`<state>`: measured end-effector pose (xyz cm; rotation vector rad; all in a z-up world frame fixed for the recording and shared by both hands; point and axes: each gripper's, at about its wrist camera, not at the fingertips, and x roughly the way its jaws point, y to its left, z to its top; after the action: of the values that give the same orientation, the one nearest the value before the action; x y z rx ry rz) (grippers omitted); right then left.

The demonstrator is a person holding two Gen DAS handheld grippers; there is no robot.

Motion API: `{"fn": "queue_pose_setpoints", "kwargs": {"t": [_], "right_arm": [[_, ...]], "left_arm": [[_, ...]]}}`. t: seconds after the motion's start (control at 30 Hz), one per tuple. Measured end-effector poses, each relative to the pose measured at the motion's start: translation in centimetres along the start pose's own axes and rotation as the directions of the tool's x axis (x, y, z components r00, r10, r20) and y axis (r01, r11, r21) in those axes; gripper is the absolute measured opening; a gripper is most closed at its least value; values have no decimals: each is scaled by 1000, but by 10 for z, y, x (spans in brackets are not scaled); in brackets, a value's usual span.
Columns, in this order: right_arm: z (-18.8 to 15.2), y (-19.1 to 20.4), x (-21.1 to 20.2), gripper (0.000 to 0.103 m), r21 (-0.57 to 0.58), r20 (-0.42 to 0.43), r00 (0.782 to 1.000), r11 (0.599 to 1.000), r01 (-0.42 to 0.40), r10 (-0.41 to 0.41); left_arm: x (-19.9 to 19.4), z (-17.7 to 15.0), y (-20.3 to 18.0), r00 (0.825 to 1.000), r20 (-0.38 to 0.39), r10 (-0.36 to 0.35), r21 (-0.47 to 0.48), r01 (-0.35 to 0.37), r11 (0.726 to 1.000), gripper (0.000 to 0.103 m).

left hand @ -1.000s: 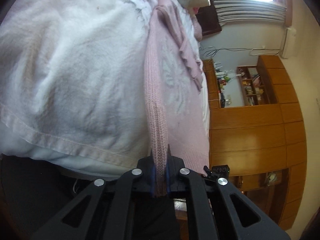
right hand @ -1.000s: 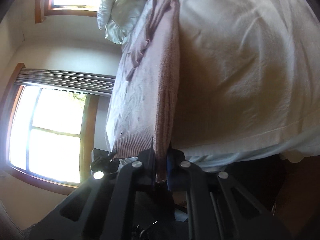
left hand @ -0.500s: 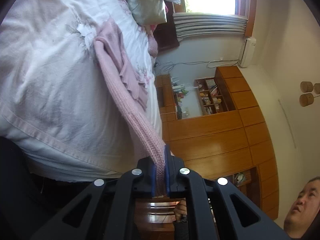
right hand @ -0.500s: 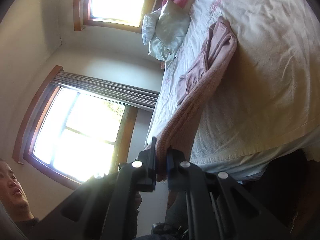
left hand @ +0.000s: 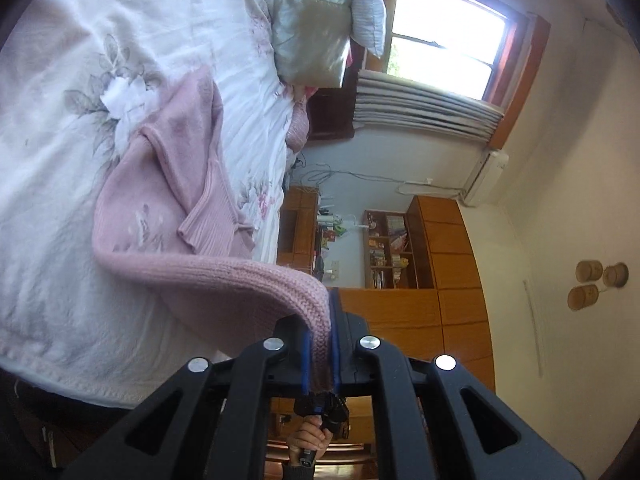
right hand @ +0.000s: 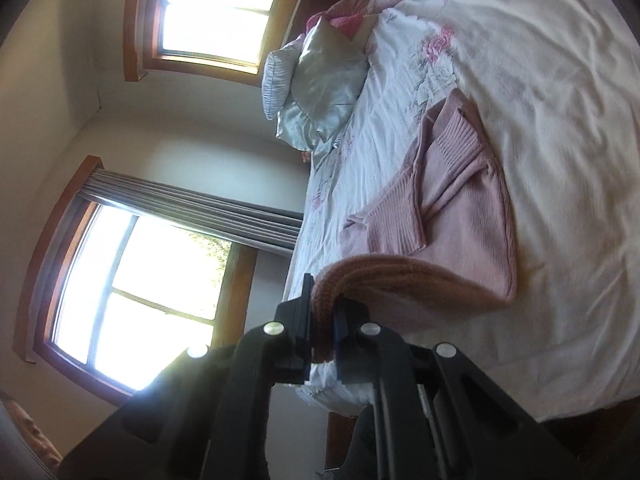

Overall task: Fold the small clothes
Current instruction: 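Grasp the hem with both tools and lift it over the folded sleeves, then lay the hem down on the sweater and open both tools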

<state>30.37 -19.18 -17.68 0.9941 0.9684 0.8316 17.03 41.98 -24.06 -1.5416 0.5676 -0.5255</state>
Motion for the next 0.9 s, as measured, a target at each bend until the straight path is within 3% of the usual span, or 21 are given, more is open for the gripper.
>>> {"fn": "queue_pose_setpoints", "kwargs": {"t": [0.23,0.4,0.5,0.57,0.6,0.67,0.73,0.8,0.9], "right_arm": [[74,-39,71,6,48,-53,989,989,138,-135],[108,-81,118,7,81,-103,964,964,254,-245],[124,-99,139,17,78,-123,944,945,316,-306],[133,-101,144,35,64,-130,934,937,343,-333],[137,-97,143,44,37,-118,928,932,360,-354],[141,-82,138,44,-39,-100,927,933,358,-360],[143,-67,132,44,-119,-87,920,921,370,-381],[143,-57,128,44,-179,-89,915,910,375,-395],[145,-55,131,44,-222,-104,899,891,396,-426]], "left_arm": [[57,72,33,992,32,121,-90,-118,989,7],[94,116,66,973,32,230,-141,-224,965,8],[110,136,89,958,30,285,-172,-276,946,12],[114,143,96,949,33,313,-172,-303,937,20],[115,145,94,945,39,323,-153,-314,937,23],[115,147,82,945,44,323,-85,-319,944,26],[116,148,63,939,45,341,14,-342,940,39],[124,147,44,920,23,392,142,-391,909,49],[140,147,25,876,-16,481,289,-457,841,55]]}}
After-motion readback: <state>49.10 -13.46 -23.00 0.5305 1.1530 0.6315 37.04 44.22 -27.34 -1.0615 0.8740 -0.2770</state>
